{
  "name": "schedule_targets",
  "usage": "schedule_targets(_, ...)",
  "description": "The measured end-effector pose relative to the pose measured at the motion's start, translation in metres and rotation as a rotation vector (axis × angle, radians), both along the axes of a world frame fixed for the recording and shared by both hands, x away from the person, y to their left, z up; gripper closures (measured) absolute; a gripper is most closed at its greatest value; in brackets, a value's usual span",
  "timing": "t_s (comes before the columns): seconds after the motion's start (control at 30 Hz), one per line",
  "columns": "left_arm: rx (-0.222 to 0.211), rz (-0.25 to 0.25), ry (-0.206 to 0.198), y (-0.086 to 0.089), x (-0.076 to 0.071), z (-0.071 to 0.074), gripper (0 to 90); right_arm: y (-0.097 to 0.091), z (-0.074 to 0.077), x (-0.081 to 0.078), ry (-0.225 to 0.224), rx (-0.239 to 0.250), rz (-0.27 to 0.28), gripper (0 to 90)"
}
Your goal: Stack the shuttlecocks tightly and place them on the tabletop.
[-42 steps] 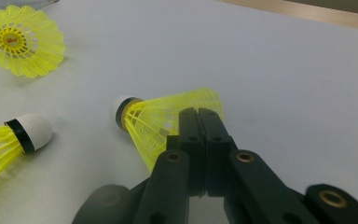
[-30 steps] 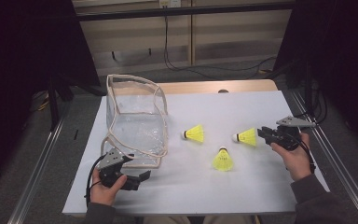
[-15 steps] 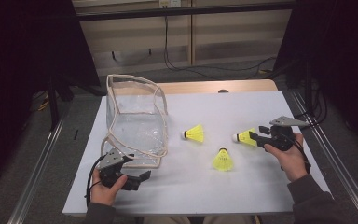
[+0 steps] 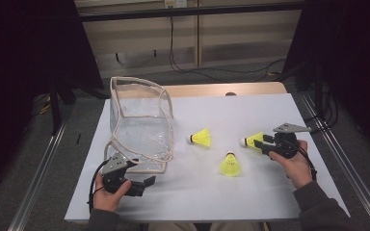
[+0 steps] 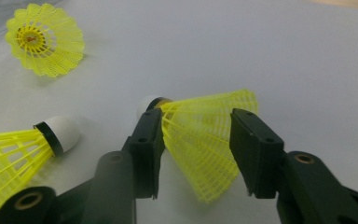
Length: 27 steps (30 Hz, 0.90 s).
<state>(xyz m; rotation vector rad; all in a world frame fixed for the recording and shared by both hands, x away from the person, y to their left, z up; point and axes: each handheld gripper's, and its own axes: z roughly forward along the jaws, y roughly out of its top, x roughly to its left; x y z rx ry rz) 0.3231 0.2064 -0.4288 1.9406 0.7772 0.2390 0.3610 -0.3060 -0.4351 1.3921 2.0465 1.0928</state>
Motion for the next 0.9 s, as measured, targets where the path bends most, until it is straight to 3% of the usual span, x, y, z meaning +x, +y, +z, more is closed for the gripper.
schedule_targets(0.33,-0.004,0.002,-0.002,0.0004,-0.0001,0.0003,4.6,0.0028,-0.0022,-0.0010,-0.001,0.024,0.038,72.5)
schedule_targets(0.63,-0.005,0.001,-0.003,0.0001,-0.0001,0.0004,4.5,0.0033,-0.0024,-0.0011,0.007,0.050,0.106,88.4)
schedule_targets(0.9,-0.005,0.003,-0.007,0.0005,-0.0002,0.0009,4.6,0.0075,0.0024,0.0003,-0.009,0.069,0.122,89.6)
